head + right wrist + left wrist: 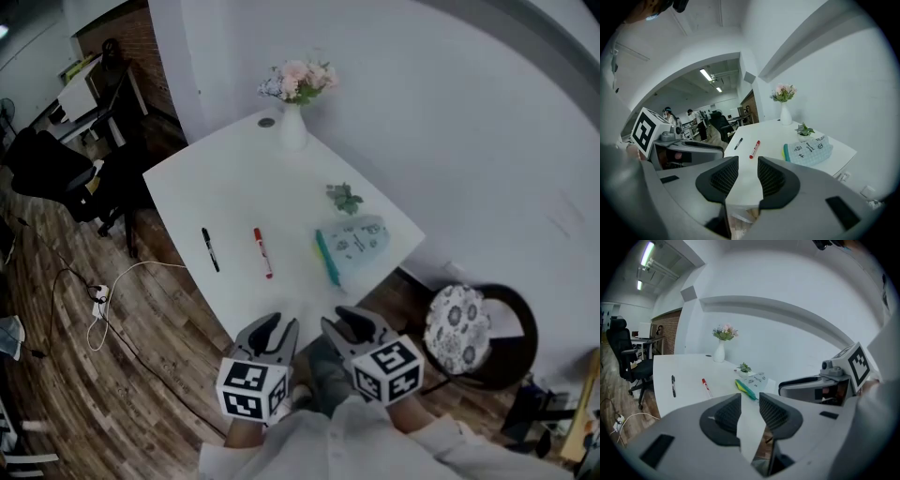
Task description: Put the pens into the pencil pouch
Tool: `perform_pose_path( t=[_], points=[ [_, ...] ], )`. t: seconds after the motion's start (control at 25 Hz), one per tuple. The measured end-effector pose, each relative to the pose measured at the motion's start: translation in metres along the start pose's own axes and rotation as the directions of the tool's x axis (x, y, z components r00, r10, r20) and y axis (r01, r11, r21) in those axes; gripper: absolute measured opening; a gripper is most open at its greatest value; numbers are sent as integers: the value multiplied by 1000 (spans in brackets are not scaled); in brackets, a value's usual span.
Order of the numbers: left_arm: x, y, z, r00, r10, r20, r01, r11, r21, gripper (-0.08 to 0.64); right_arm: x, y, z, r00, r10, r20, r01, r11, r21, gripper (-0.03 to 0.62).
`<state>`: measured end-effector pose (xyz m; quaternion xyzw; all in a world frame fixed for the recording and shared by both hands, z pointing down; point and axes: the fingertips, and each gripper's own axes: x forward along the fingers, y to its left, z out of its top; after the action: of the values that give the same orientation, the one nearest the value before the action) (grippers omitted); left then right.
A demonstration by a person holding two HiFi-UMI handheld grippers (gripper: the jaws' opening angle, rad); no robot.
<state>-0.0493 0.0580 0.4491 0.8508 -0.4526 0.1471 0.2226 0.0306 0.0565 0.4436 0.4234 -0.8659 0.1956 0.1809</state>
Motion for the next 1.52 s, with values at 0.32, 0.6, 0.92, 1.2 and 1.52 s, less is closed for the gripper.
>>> perform_pose_path(
  t=[0.32, 0.6, 0.92, 1.2, 1.52],
  points=[
    [35, 15, 19, 999, 20, -25, -19, 1000, 5, 107, 31, -28, 18, 999, 47, -23, -48, 999, -13, 114],
    [74, 27, 53, 999, 54, -10, -54, 999, 2, 107, 59, -64, 49, 994, 103, -27, -105, 993, -51, 114],
    [112, 44, 74, 993, 118, 1, -118, 993, -27, 107, 87, -84, 64, 973, 213, -89, -223, 968, -116, 114],
    [132, 46, 72, 990, 134, -32, -136, 989, -54, 107, 99, -103, 63, 967, 226, -118, -239, 964, -115, 114],
    [125, 58, 62, 988, 146, -58, -149, 987, -51, 107, 105, -108, 52, 970, 196, -142, -207, 976, -71, 114]
  ],
)
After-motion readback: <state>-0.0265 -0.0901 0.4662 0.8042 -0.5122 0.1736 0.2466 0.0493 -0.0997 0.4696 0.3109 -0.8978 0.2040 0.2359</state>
